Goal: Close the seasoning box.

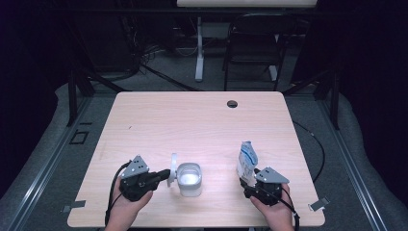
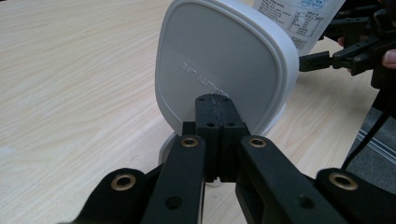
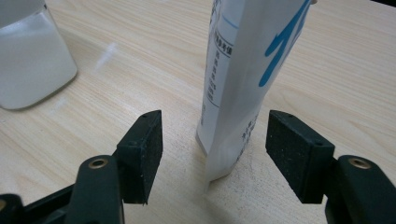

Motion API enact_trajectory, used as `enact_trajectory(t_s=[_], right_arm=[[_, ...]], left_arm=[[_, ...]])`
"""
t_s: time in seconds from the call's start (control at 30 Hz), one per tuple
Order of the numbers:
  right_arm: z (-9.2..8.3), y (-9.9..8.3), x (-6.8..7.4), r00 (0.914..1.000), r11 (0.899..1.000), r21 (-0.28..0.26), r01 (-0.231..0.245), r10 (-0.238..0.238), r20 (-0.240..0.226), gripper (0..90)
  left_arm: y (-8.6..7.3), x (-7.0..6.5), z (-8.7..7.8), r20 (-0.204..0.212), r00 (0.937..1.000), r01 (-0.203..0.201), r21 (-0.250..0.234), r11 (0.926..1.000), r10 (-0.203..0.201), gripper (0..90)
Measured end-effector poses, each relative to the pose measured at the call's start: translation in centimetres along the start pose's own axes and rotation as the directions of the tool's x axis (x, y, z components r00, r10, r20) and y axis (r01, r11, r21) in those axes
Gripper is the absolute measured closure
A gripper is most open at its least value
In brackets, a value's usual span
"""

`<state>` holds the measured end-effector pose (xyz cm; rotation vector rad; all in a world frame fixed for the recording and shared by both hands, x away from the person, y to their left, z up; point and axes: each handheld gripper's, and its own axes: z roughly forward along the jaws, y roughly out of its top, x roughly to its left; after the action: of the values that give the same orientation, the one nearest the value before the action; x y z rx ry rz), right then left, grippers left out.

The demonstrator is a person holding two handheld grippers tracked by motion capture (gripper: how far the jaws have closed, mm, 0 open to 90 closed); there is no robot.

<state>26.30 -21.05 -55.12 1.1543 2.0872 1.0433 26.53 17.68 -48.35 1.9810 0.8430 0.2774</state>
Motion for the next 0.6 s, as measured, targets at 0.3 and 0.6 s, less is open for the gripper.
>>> enact_trajectory(t_s=[0.3, 0.6], right_arm=[[0.1, 0.0, 0.0, 1.0000, 1.000, 0.002, 0.000, 0.000, 0.000, 36.3], [0.1, 0.0, 0.0, 1.0000, 1.000, 0.003, 0.000, 0.000, -0.002, 36.4]], left_arm=[[0.1, -1.1, 0.7, 0.032, 0.9989, -0.035, 0.002, 0.9994, 0.035, 90.0], [0.1, -1.1, 0.5, 0.028, 0.9990, -0.034, 0.001, 0.9994, 0.034, 90.0]])
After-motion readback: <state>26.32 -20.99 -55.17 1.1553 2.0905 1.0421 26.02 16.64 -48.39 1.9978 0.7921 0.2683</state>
